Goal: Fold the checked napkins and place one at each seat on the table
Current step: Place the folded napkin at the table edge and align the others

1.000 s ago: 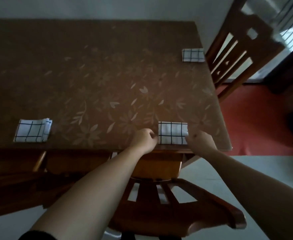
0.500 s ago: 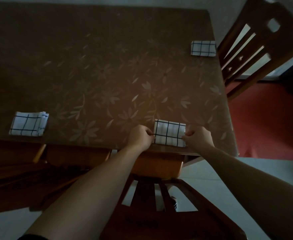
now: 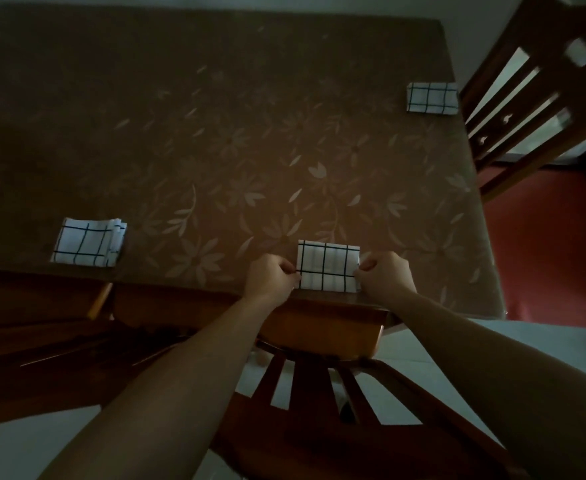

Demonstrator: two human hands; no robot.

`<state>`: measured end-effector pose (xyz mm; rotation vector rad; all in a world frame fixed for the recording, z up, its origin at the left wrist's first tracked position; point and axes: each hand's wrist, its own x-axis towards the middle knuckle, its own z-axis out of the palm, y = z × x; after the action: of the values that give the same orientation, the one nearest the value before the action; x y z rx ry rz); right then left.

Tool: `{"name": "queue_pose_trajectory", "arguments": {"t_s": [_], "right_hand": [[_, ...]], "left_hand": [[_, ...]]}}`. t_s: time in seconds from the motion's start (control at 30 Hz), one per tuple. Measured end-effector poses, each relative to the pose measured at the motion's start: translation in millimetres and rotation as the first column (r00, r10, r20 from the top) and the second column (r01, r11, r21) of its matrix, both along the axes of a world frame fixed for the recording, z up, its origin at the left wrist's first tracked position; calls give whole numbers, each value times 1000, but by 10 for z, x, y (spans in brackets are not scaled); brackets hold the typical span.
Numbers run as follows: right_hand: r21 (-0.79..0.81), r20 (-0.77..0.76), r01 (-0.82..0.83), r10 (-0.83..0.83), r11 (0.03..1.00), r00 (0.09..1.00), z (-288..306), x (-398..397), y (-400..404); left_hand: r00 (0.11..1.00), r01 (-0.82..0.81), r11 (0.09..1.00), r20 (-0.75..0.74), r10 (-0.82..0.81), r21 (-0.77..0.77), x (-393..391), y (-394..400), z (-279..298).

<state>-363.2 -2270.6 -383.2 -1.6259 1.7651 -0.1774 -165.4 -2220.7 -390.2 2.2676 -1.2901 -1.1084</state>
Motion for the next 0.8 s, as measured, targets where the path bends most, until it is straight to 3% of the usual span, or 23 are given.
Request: {"name": "queue_pose_trajectory", "arguments": {"t_s": [0.17,0.3,0.43,0.57,0.8], "right_hand": [[-31,-138,-122,117,992,983,366,-57,38],[-183,-385,-242,158,953,910,906,-355,62],[-299,-482,-224,56,927,874,1399,-889,199],[-337,-502,-202,6,919,865,1791,-1404,402],[-414,-414,-186,-3,891,910,2142,-2572,674]], "left_hand": [[986,121,989,128,-109,-89,48,-24,287],[850,404,910,403,-339,-88,11,-169,761],[766,542,829,485,-421,-136,-341,-216,1243],[729,573,800,559,-395,-181,-759,-110,1608],[758,513,822,580,-299,-247,-1827,207,2003]]}}
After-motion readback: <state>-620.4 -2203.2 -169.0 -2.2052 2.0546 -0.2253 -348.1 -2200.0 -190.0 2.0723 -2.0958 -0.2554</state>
